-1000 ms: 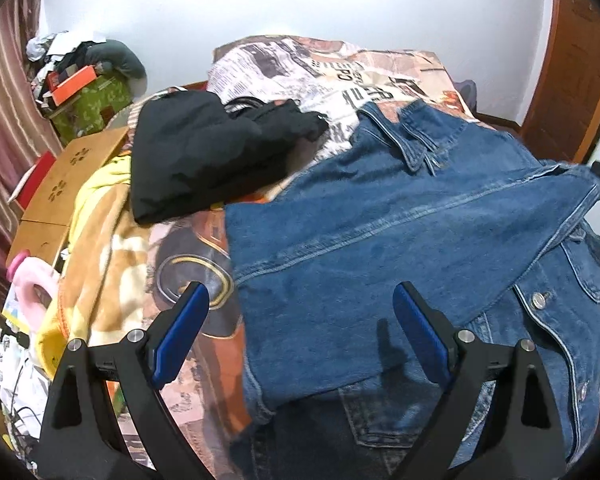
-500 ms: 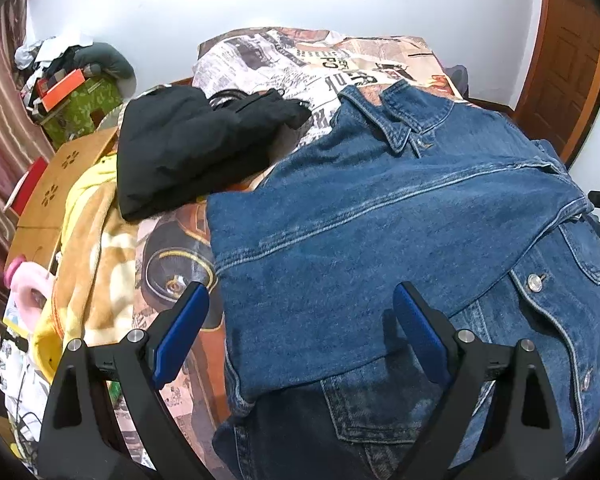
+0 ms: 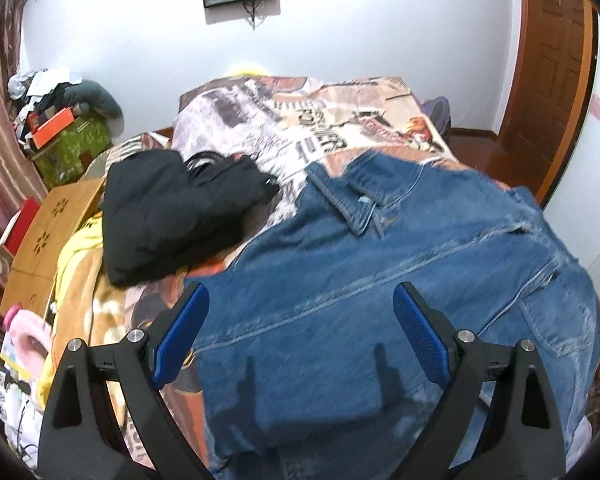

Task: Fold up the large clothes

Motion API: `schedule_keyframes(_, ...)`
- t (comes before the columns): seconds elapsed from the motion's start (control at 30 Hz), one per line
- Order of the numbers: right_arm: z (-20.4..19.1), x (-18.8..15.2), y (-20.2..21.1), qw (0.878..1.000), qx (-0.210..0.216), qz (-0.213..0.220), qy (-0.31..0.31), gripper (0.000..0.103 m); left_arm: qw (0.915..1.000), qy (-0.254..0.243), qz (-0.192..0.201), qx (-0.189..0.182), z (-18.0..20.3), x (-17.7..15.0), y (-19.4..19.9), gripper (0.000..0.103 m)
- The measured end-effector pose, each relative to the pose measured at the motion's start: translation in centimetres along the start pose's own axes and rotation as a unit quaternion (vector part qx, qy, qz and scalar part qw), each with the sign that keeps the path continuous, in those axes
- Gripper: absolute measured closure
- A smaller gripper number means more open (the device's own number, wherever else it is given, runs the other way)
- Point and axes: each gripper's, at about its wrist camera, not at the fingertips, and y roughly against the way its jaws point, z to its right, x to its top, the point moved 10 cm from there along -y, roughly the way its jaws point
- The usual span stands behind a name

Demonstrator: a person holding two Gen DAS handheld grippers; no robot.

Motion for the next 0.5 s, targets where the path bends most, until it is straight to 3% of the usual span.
schedule_keyframes(0.17,3.0,-1.9,-1.9,0.998,-0.004,-0.035,-0.045,0.038,0.9996,0.008,0.003,-0.027,1.7,1.4,-0.4,0.009)
schedule_keyframes(0.33,4.4,-4.6,-4.8,0.993,0.023,-0.084,-0.082,0.038,0.9987,0.015,-0.008,-0.048,3.4,1.5,-1.1,0.009)
schedule_keyframes(0.5,4.6,-5.2,-6.6,0.987,0.058,-0.101,-0.113,0.035,0.9986,0.009,-0.019,-0.048,4.3,1.0,-1.8,0.009)
